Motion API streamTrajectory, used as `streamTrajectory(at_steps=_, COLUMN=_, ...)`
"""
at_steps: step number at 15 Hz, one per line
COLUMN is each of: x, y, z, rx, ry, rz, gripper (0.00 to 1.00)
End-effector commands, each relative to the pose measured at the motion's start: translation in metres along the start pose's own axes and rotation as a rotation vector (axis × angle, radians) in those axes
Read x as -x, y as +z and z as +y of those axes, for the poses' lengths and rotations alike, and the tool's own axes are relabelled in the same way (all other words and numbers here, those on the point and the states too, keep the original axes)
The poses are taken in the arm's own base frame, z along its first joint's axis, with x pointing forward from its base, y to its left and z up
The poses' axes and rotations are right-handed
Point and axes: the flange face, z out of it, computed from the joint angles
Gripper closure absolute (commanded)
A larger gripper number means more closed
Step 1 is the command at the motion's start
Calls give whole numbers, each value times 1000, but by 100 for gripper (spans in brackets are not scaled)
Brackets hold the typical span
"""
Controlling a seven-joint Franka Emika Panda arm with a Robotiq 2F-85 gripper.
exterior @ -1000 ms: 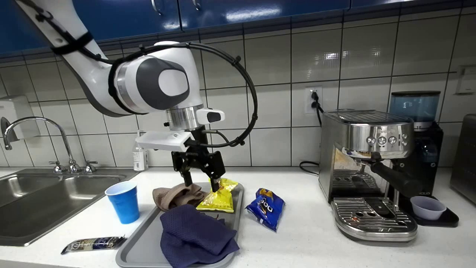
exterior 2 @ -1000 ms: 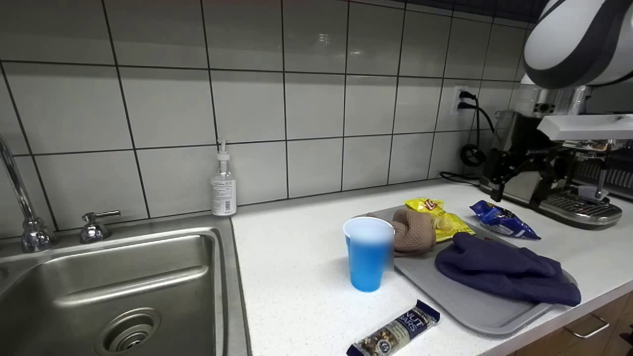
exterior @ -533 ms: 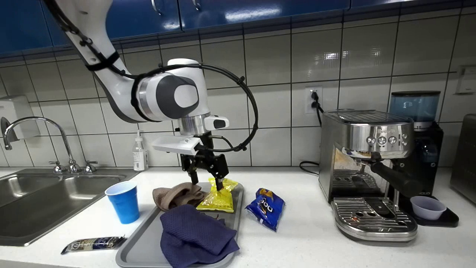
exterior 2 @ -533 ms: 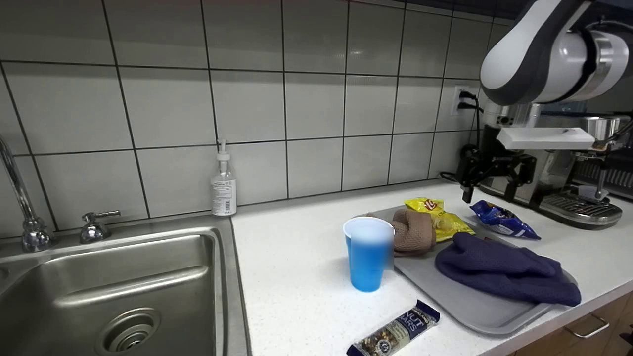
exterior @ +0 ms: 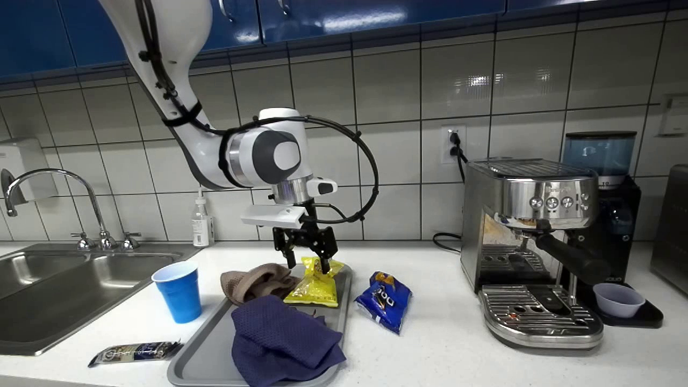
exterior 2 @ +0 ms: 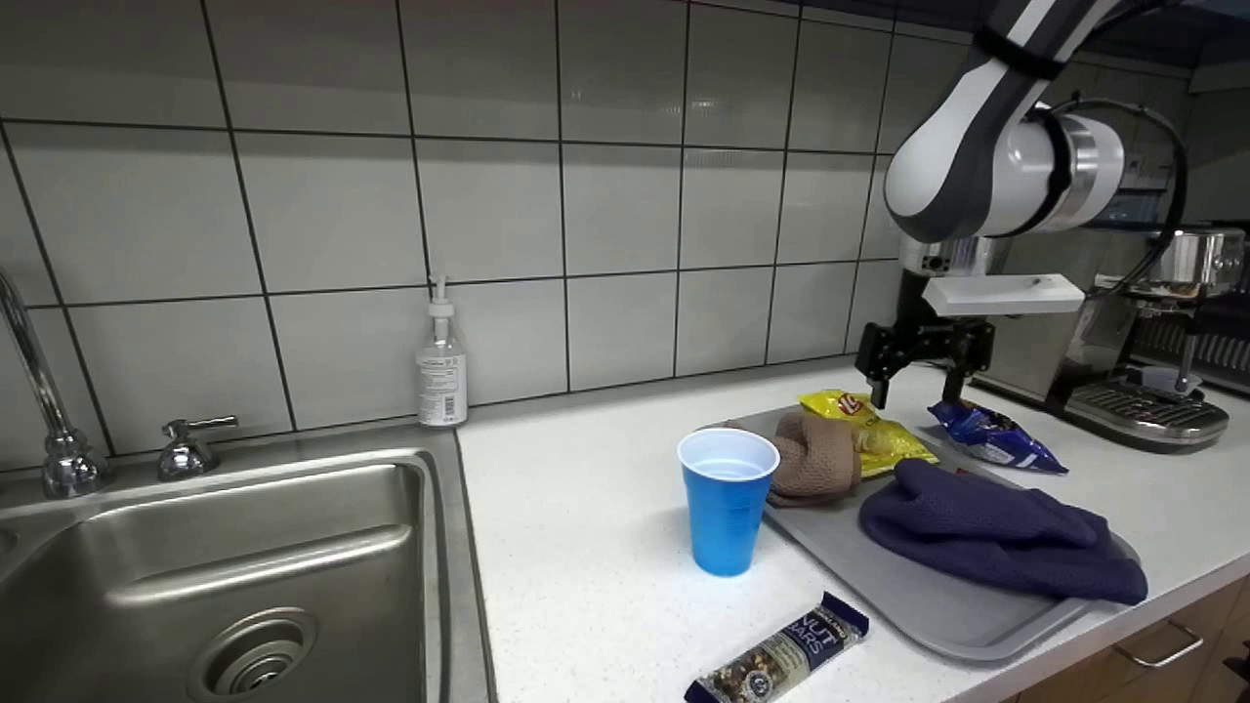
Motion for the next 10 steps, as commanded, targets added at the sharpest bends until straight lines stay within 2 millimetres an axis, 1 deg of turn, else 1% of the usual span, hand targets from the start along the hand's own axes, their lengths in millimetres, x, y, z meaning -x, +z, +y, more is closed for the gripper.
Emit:
streamTrajectory(at_steps=1, x=-29, y=12, z=-4, rx=0, ry=-33, rz=11, gripper=0)
streamTrajectory(at_steps=4, x=-43, y=22, z=-4, rx=9, ry=-42, rz=13, gripper=0)
streamTrajectory(at_steps=10, x=-58, y=32, z=-6, rx=12, ry=-58, rz=20, gripper=0)
